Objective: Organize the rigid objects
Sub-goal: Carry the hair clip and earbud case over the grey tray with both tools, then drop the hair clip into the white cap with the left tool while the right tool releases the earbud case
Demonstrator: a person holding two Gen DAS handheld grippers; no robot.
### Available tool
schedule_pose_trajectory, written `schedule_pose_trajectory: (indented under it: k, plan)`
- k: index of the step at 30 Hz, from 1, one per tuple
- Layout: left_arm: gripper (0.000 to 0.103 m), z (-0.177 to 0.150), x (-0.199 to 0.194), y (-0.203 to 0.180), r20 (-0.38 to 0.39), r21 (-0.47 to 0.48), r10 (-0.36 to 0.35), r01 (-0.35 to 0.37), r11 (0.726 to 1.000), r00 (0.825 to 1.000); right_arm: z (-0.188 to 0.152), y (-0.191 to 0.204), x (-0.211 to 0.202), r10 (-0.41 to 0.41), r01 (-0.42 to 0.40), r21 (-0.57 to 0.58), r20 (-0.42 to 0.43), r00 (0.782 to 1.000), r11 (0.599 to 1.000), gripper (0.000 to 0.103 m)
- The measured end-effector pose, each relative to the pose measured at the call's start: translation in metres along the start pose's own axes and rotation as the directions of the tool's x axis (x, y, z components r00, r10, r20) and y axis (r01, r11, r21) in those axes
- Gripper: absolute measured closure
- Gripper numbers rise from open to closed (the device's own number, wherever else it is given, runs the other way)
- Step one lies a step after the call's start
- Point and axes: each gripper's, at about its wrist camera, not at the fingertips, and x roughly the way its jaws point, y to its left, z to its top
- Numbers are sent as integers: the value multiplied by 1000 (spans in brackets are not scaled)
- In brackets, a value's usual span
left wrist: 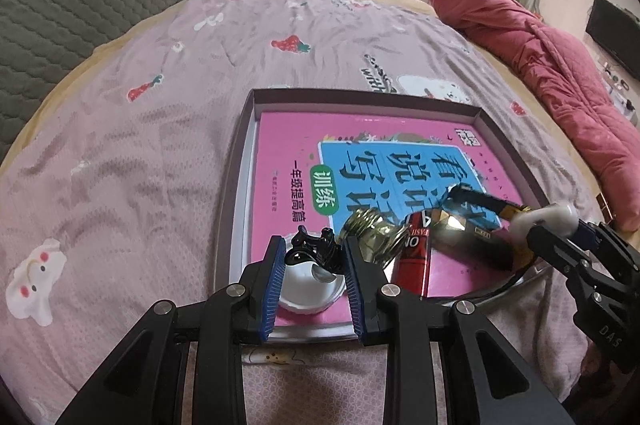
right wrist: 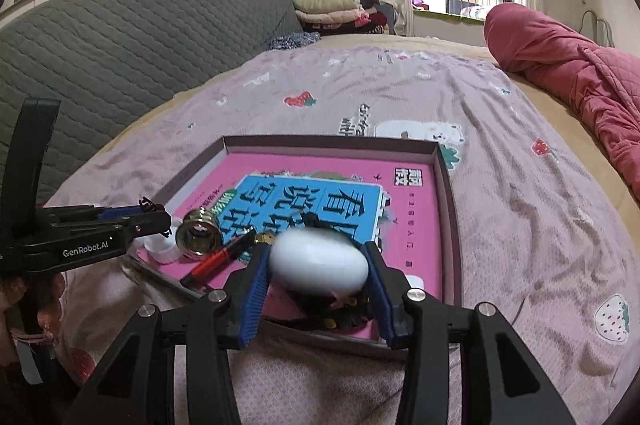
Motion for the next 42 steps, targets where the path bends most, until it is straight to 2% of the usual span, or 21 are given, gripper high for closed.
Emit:
schedule_pose_trajectory:
  k: [6,22,26,27,30,40,42]
  plan:
    - [73,-3,7,-1,-15,8,2,-2,1000,1000,-3,8,2,-20,20,-47,3,1000,999,62]
    - [72,-6,12,-2,-44,-2,7,-7,1000,999,-12,10,-1,7,-9,-50,-35,999,999,61]
    - [61,-5,6,-1,-35,-7,-5,5,1000,999,-14,14,-2,-1,-2,-67,-44,999,998,59]
    - [58,-6,5,-1,-34,-10,-10,10,1000,999,-14,14,-2,2,-6,-71,-46,999,997,56]
    - [58,-5,2,0,-30,-16,-15,15,1000,999,-16,18,-5,-3,-1,-89,-45,999,996,51]
    - [58,-4,-17,-1,-4,-13,-14,14,1000,1000,-11,17,-22,-19,18,-77,-5,1000,997,51]
    - [55,-3,-22,-1,7,-11,-6,7,1000,1000,-10,15,-25,-23,23,-58,0,1000,998,50]
